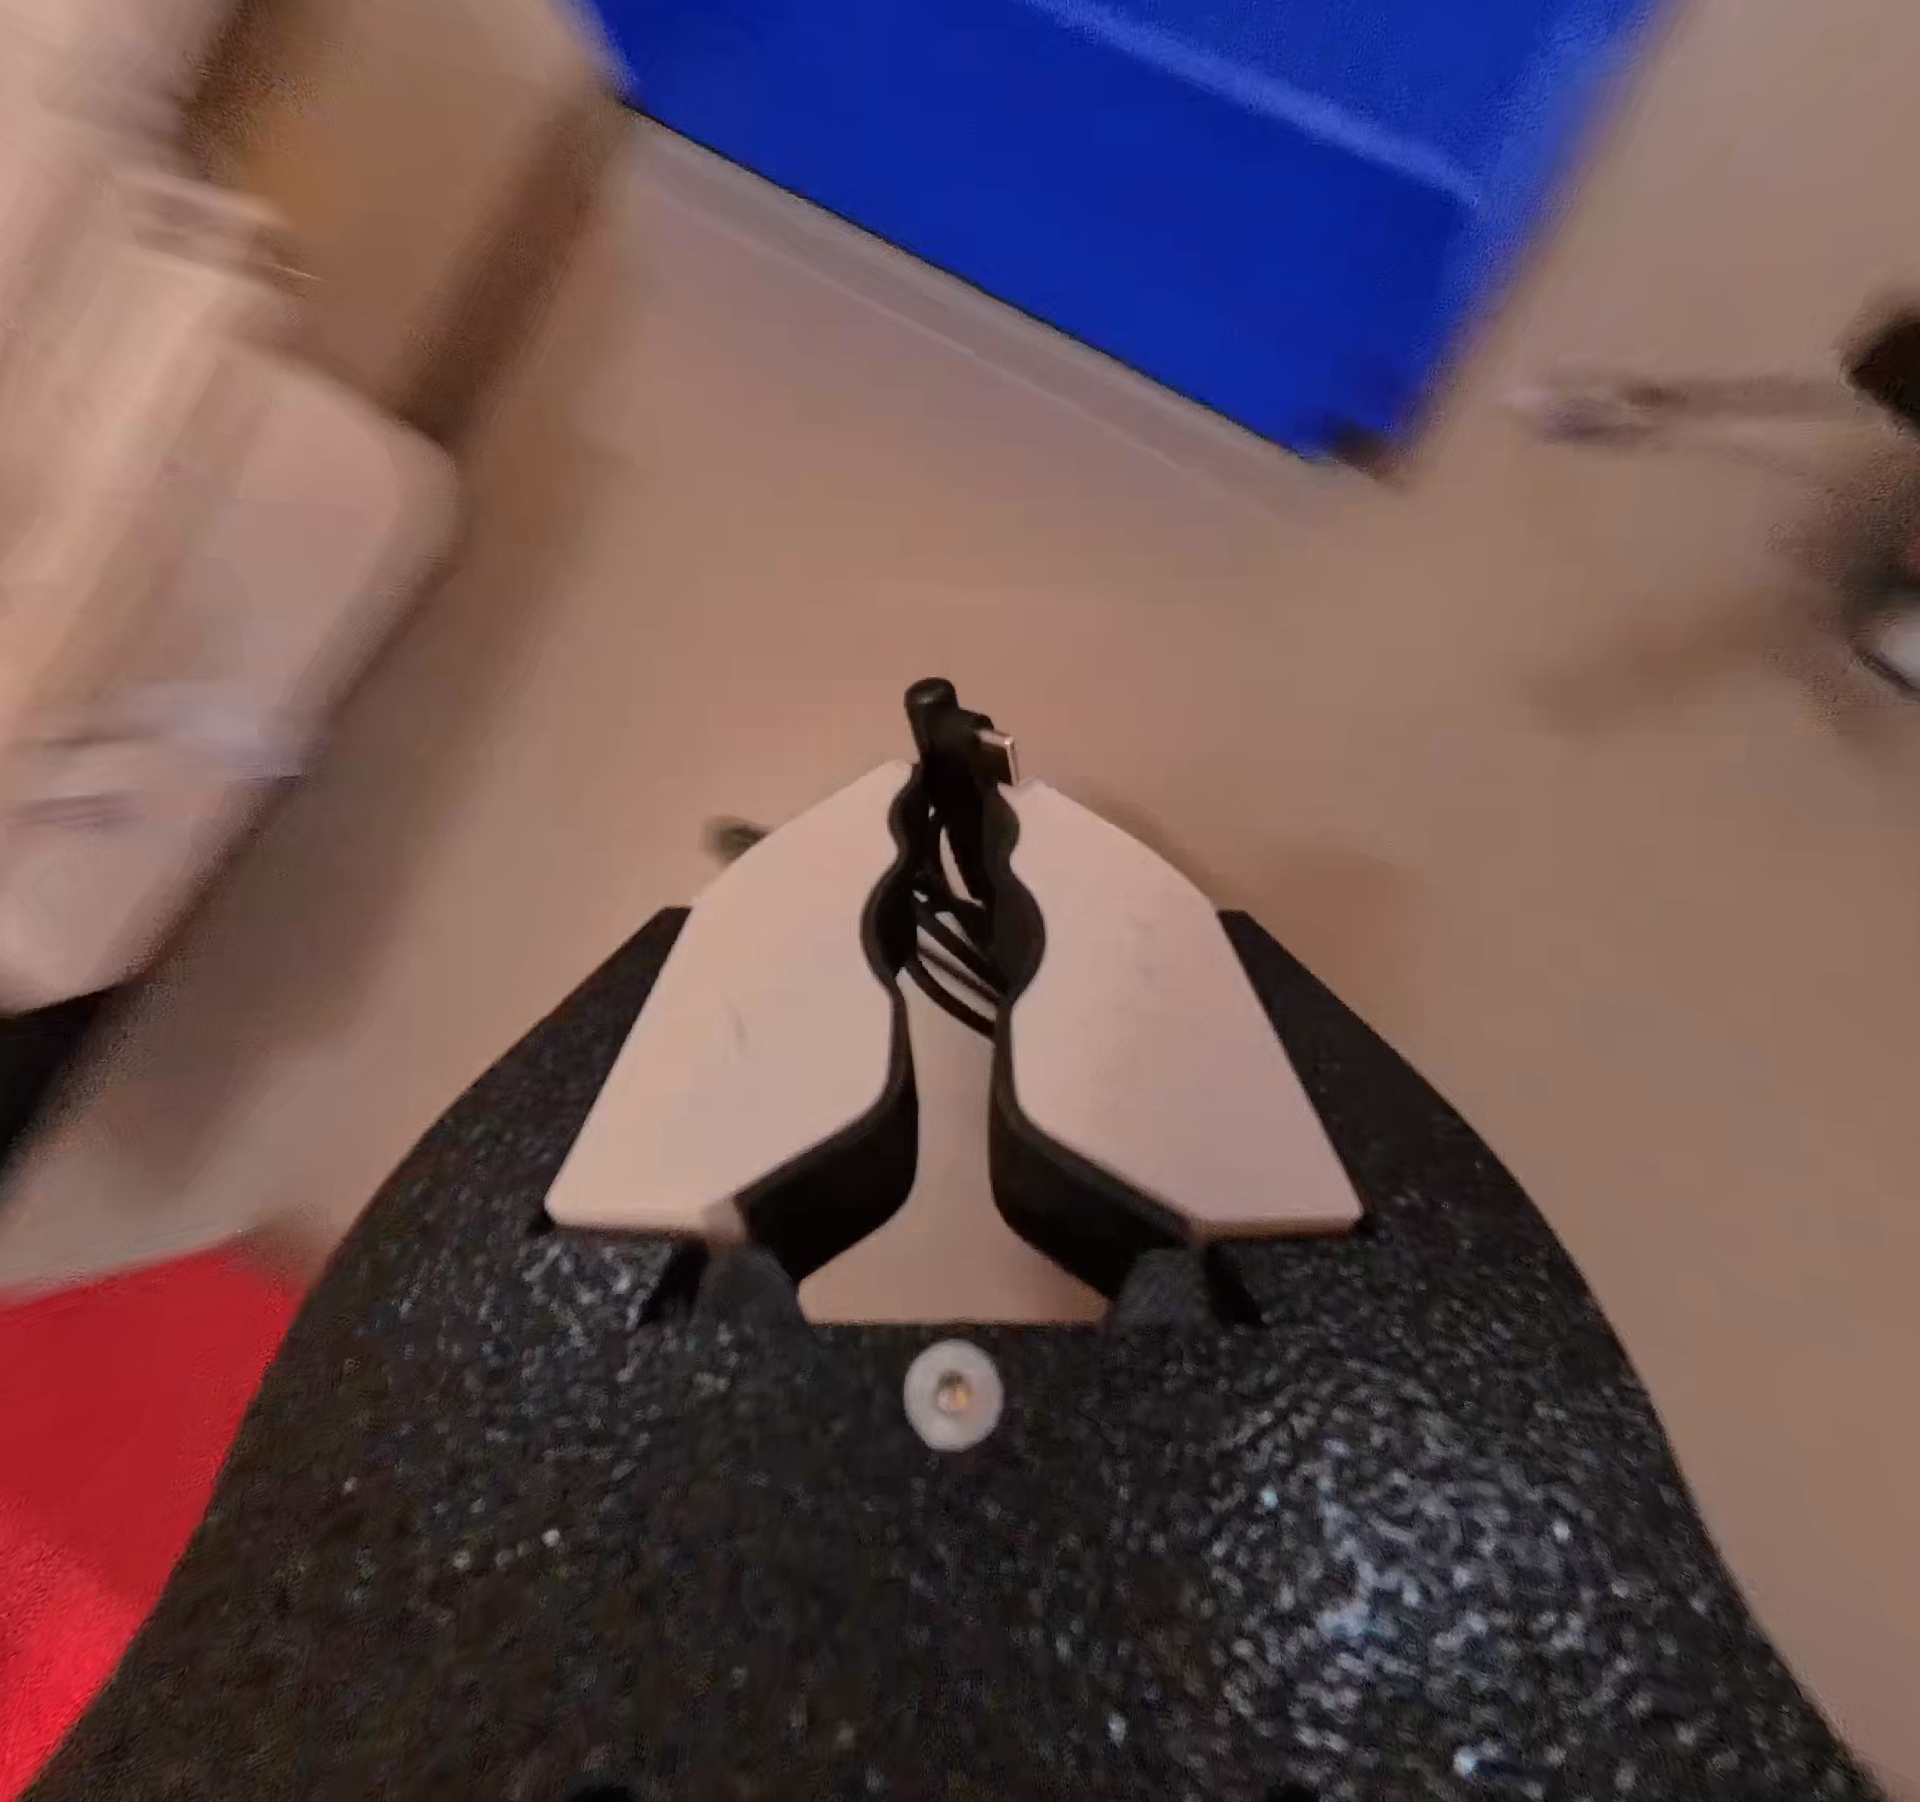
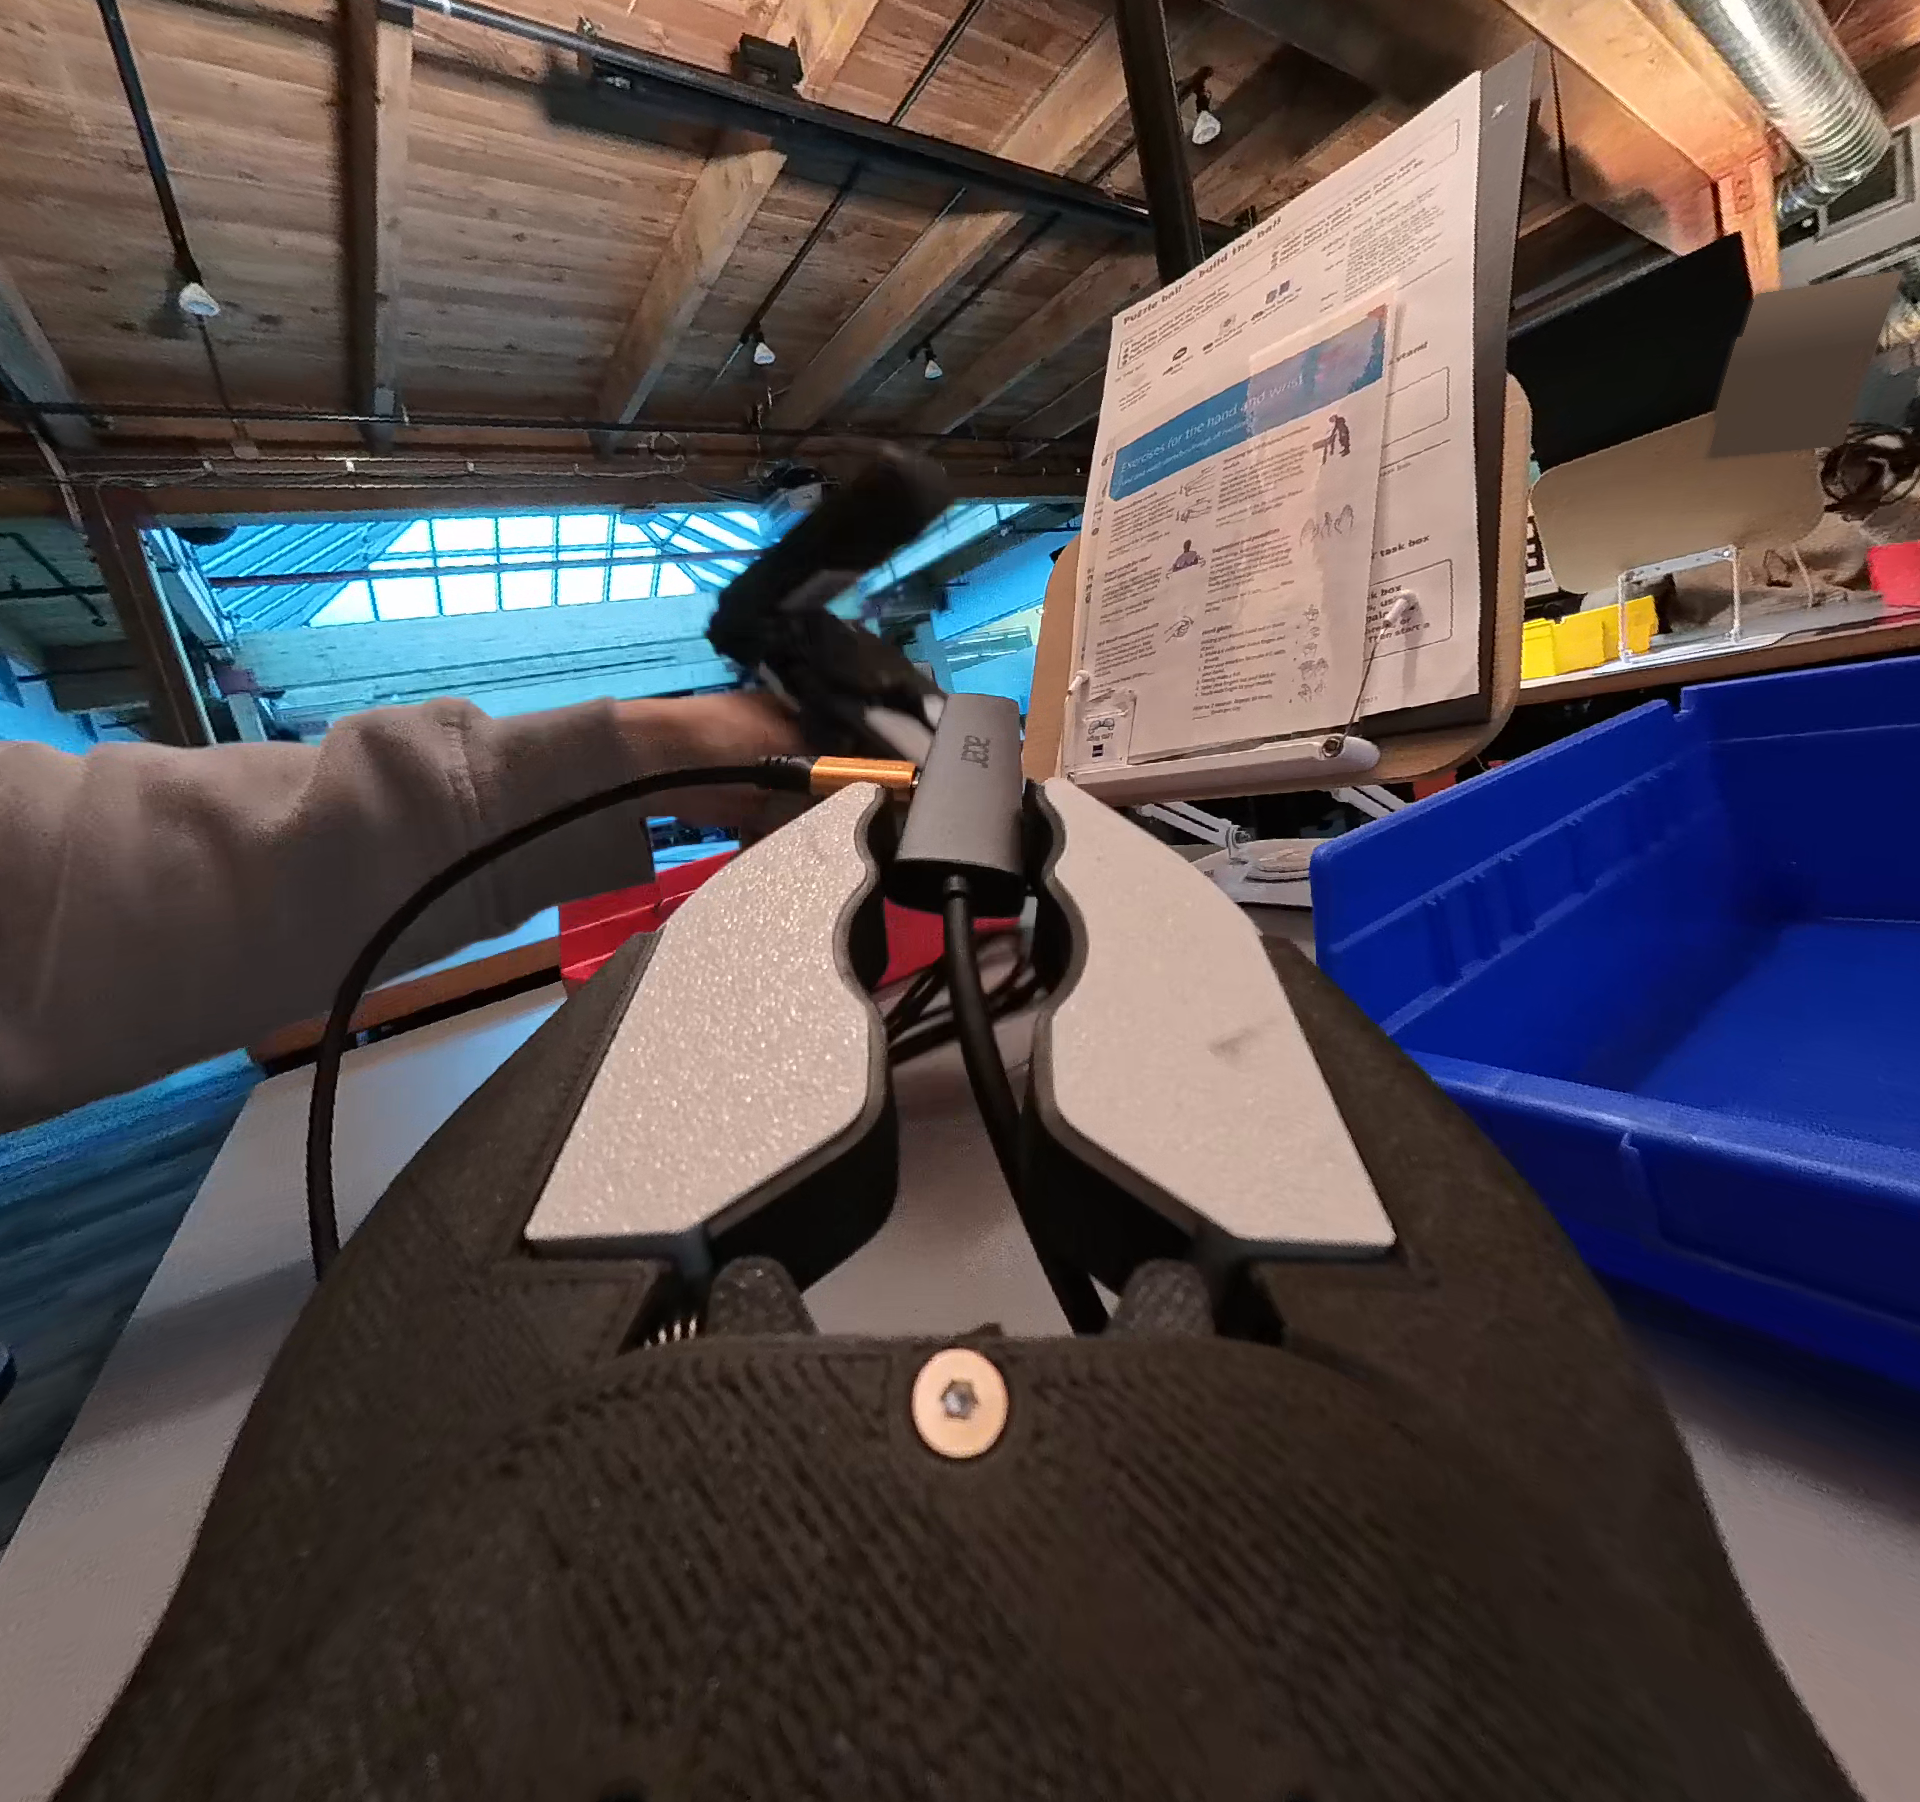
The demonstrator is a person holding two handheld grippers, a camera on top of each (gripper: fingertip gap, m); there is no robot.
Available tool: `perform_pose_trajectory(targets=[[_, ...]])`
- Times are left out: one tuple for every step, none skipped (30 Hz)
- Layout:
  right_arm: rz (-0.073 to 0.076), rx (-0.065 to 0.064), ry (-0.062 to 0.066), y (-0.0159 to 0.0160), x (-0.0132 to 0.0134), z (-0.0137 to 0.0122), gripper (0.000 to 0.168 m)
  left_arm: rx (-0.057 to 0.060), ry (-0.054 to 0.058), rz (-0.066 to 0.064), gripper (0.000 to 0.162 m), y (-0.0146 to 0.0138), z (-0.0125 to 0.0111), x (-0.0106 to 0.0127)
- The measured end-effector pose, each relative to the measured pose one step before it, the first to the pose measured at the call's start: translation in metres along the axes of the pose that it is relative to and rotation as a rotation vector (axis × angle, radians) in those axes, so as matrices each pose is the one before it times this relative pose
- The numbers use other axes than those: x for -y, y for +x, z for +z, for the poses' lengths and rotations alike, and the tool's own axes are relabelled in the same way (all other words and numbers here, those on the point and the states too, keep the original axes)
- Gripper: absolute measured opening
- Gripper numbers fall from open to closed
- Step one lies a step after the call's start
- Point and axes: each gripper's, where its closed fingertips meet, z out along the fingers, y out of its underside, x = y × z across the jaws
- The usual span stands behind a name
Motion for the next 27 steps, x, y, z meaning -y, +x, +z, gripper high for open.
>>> perform_pose_trajectory(targets=[[-0.0027,-0.0053,0.0003,0.00056,0.00011,-0.00006,0.024,0.1617,0.0901,-0.0173,0.009,-0.02685,-0.02033,0.01553],[-0.0031,-0.0037,-0.0002,0.00027,0.00012,-0.00006,0.024,0.1416,0.1051,0.0082,0.009,-0.02238,-0.01951,0.01829],[-0.0008,0.0015,-0.001,-0.00026,-0.00011,0.00005,0.024,0.1321,0.1119,0.0264,0.009,-0.01889,-0.01775,0.01932],[-0.0004,-0.0006,-0.0011,0.00009,-0.00018,0.00024,0.024,0.1064,0.1001,0.0435,0.009,-0.01291,-0.01514,0.01719],[-0.0004,-0.0008,-0.001,0.00001,-0.00011,0.00005,0.024,0.0657,0.0768,0.058,0.009,-0.00478,-0.01271,0.01282],[0.0002,0.0012,-0.0011,-0.00007,-0.00021,0.00011,0.024,0.0464,0.0569,0.0614,0.009,0.00082,-0.01109,0.00805],[-0.0006,-0.0002,-0.0004,-0.00005,-0.00003,0.00009,0.024,0.0353,0.0454,0.0569,0.009,0.00557,-0.01058,0.00398],[-0.0013,-0.0008,-0.0001,0.00001,-0.00006,-0.00003,0.024,0.0143,0.0352,0.0553,0.009,0.01136,-0.01042,0.00026],[-0.0005,0.0007,-0.0005,-0.00017,-0.00004,0.00009,0.024,0.0072,0.0182,0.0485,0.009,0.01485,-0.01006,-0.0037],[-0.0004,0.0003,-0.0006,-0.00012,-0.00014,0.00004,0.024,0.0028,-0.0039,0.0336,0.009,0.01723,-0.0095,-0.00792],[-0.001,-0.0007,-0.0007,0.00004,-0.00007,0.00007,0.024,-0.0114,-0.0144,0.0177,0.009,0.01997,-0.00889,-0.01062],[-0.0008,0.0018,-0.0019,-0.0003,-0.0003,0.00017,0.024,-0.0144,0.0004,0.0052,0.008,0.02059,-0.00856,-0.00929],[-0.0019,0.001,-0.0015,-0.00033,-0.00016,0.00012,0.024,-0.0109,0.0155,0.0002,0.007,0.01913,-0.00888,-0.00647],[-0.0029,0.0014,-0.001,-0.00041,-0.00012,0.00015,0.024,-0.0164,-0.0044,0.0141,0.007,0.01818,-0.00802,-0.00675],[-0.0023,0.0025,-0.0005,-0.00058,-0.0001,0.00005,0.024,-0.0279,-0.0283,0.0284,0.007,0.01718,-0.00613,-0.00745],[-0.0015,0.0008,0.0005,-0.00029,0.00005,-0.00008,0.024,-0.028,-0.0281,0.01,0.007,0.01466,-0.00482,-0.00566],[-0.001,0.0003,0.0003,-0.00007,0.00007,-0.00008,0.024,-0.0286,-0.0229,-0.021,0.007,0.01178,-0.00424,-0.00385],[-0.0009,0.0021,-0.0008,-0.00044,-0.0001,0.00005,0.024,-0.0427,-0.0264,-0.0332,0.008,0.01139,-0.00354,-0.00354],[-0.0019,0.0014,-0.0009,-0.00036,-0.00016,0.00013,0.024,-0.0499,-0.0311,-0.0211,0.009,0.01068,-0.00281,-0.00371],[-0.0023,0.0021,-0.0017,-0.00045,-0.00023,0.0002,0.024,-0.0499,-0.0268,-0.002,0.013,0.00939,-0.00243,-0.00253],[-0.0029,0.0021,-0.0028,-0.00052,-0.00034,0.00025,0.024,-0.051,-0.0226,0.0076,0.022,0.00827,-0.00252,-0.00126],[-0.0023,0.0027,-0.0031,-0.00055,-0.0004,0.00033,0.024,-0.0613,-0.0188,0.0129,0.029,0.00828,-0.00249,-0.00035],[-0.0011,0.0028,-0.002,-0.00051,-0.00024,0.0002,0.024,-0.0903,-0.0153,0.0174,0.031,0.01105,-0.00249,0.00033],[0.0001,-0.0006,-0.0007,0.00017,-0.00011,0.00005,0.024,-0.0934,-0.019,0.0119,0.038,0.01043,-0.00247,0.00016],[0.001,-0.0002,0.001,0.00007,0.0001,-0.00005,0.024,-0.0666,-0.0295,0.0053,0.042,0.0057,-0.00264,-0.00083],[0.0018,0.0007,0.0024,0.00013,0.00027,-0.00029,0.024,-0.0668,-0.0353,0.0144,0.04,0.0048,-0.00311,-0.00158],[0.0017,-0.0015,0.0023,0.0003,0.00033,-0.00026,0.024,-0.0774,-0.0321,0.0336,0.039,0.00576,-0.00341,-0.00188]])
